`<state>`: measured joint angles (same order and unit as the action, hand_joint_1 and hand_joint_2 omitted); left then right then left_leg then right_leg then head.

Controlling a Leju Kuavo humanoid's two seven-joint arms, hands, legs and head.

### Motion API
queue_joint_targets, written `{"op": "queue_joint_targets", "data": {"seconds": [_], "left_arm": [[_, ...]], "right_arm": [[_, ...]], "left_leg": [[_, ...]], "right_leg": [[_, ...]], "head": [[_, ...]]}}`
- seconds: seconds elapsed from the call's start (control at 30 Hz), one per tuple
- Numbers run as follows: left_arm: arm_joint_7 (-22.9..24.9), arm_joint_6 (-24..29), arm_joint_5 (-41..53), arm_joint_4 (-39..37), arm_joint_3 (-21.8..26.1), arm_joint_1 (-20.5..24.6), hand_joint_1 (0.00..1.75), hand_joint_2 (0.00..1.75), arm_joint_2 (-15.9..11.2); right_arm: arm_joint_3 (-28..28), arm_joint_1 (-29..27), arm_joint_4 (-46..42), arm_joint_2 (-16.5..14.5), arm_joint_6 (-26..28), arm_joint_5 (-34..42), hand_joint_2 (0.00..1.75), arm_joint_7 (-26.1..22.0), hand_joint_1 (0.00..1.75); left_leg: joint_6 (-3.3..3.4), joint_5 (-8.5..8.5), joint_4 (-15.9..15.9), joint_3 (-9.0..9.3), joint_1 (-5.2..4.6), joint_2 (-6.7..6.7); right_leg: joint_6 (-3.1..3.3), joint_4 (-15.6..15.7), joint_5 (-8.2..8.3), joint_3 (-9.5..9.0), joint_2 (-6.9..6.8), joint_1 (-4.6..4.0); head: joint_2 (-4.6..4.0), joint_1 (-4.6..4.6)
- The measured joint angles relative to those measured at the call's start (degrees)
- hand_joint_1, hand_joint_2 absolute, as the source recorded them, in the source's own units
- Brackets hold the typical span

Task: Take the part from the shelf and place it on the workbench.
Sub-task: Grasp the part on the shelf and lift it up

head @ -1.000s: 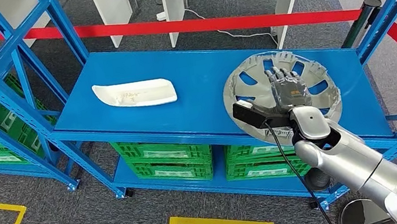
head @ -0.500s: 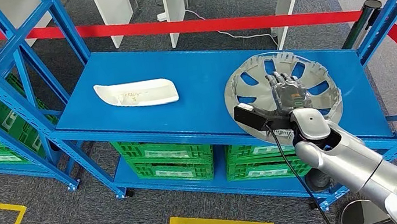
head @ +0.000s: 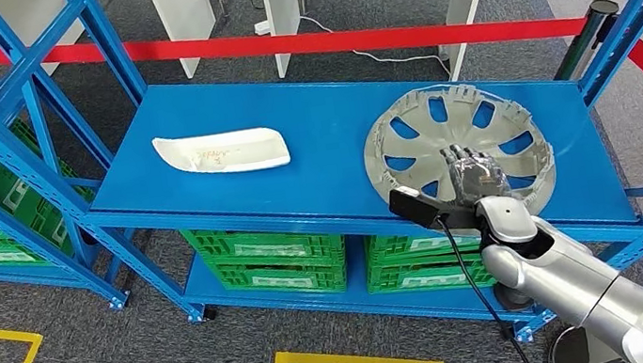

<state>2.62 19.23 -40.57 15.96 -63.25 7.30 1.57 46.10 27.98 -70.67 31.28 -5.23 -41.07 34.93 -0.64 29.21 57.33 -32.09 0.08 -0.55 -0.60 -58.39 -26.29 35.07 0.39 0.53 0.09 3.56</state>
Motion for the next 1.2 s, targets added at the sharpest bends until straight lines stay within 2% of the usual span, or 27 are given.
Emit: {"op": "queue_joint_targets", "data": {"seconds": [0.9,1.03,1.2], "left_arm": [[0.09,0.39,0.31,0.0,0.02,-0.01,0.0,0.0,-0.08],[0.11,0.39,0.35,0.0,0.02,0.01,0.0,0.0,-0.09],[0.11,0.39,0.35,0.0,0.02,0.02,0.0,0.0,-0.11]], "right_arm": [[-1.99,-2.65,2.16,-0.57,2.01,3.39,0.0,0.01,0.0],[-2.37,-2.73,2.26,-0.63,2.59,4.8,1.75,-0.01,0.0],[-3.09,-2.77,2.39,-0.81,3.49,6.74,1.75,-0.02,0.0]], "left_leg": [[0.0,0.0,0.0,0.08,0.0,0.0],[0.0,0.0,0.0,0.08,0.0,0.0],[0.0,0.0,0.0,0.09,0.0,0.0]], "right_leg": [[0.0,0.0,0.0,-0.08,0.0,0.0],[0.0,0.0,0.0,-0.09,0.0,0.0],[0.0,0.0,0.0,-0.09,0.01,0.0]], "head": [[0.0,-0.01],[0.0,0.01],[0.0,-0.01]]}}
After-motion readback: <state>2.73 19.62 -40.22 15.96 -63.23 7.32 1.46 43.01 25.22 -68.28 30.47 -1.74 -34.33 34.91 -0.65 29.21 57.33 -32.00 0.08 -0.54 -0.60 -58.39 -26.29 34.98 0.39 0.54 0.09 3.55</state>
